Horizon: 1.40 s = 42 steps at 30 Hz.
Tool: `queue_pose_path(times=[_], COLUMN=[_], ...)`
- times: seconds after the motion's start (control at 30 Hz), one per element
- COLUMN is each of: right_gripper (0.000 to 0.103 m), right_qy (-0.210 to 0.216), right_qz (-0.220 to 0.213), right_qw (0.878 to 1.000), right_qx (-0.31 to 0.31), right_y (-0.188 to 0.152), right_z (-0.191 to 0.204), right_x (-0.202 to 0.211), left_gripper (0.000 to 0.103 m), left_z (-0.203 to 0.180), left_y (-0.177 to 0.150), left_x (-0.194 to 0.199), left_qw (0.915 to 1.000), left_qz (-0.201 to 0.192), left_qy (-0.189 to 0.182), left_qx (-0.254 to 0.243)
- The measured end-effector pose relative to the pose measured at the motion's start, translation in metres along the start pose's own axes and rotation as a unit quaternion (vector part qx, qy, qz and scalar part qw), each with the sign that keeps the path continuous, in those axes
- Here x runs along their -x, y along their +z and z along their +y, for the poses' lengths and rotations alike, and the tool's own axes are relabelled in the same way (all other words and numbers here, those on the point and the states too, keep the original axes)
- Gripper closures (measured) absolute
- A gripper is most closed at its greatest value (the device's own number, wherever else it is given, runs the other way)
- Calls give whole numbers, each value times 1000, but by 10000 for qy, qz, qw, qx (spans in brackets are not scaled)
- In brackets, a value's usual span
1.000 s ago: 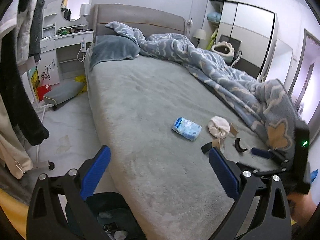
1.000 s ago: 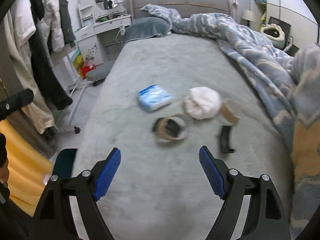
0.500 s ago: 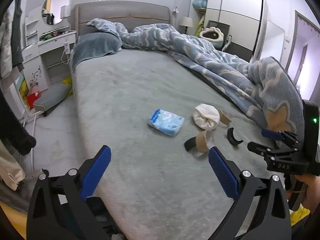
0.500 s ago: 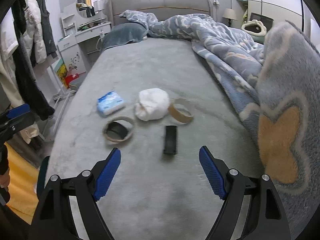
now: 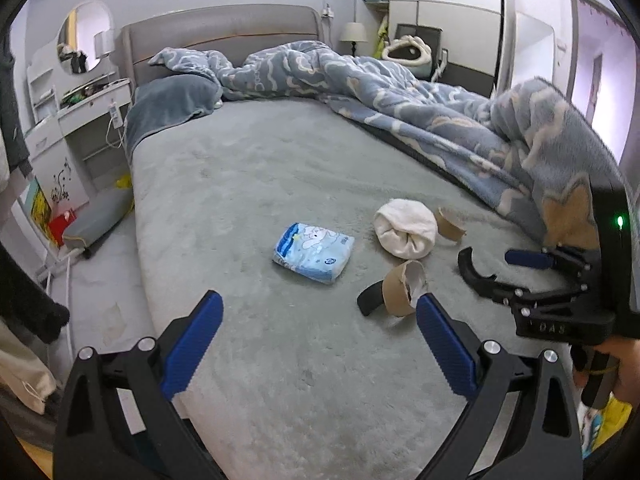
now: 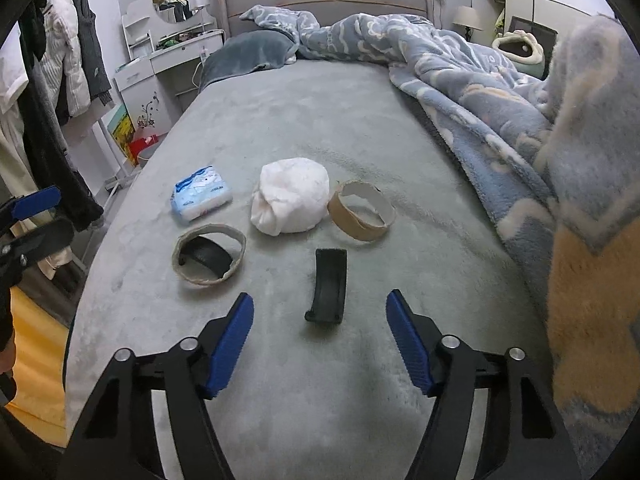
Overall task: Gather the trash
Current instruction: 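Close the right tool on the black curved rubber piece, then close the left tool on the brown cardboard tape core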
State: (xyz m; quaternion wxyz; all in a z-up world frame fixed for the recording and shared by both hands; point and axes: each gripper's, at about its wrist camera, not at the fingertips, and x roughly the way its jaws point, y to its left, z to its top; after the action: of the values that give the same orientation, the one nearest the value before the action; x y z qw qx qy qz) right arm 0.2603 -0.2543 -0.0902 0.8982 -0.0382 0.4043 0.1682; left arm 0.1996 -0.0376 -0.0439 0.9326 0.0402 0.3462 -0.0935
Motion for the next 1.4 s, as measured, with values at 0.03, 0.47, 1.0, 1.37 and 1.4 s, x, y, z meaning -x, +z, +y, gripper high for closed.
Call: queue_pose_path(times=[0.03,0.47,1.0,1.37,1.4], right_gripper=[39,53,82,82,82], right_qy=[-11,126,391,466,466], right_qz=[1,132,88,-123,-133], right_qw=[10000,9996,9990,9986,9986], right_qx=[-10,-195,-208,-225,-231], right_y=[1,5,11,13,12], right_z=[-1,-13,-16,-24,-25], right_x=[-3,-26,-37,-21,-19], left_gripper=[6,26,44,54,56], left_z=[-1,-19,-45,-53,-53], left_y=[-1,3,-3,2,3], left_x=[-3,-25,-54,-72,-73], left_qw=[10000,9986,9947,9948,9952], left_qz=[24,208,639,761,760], left_qy=[-27,-466,-712,-664,-604], left_qx=[-26,-101,-379,-135,-111])
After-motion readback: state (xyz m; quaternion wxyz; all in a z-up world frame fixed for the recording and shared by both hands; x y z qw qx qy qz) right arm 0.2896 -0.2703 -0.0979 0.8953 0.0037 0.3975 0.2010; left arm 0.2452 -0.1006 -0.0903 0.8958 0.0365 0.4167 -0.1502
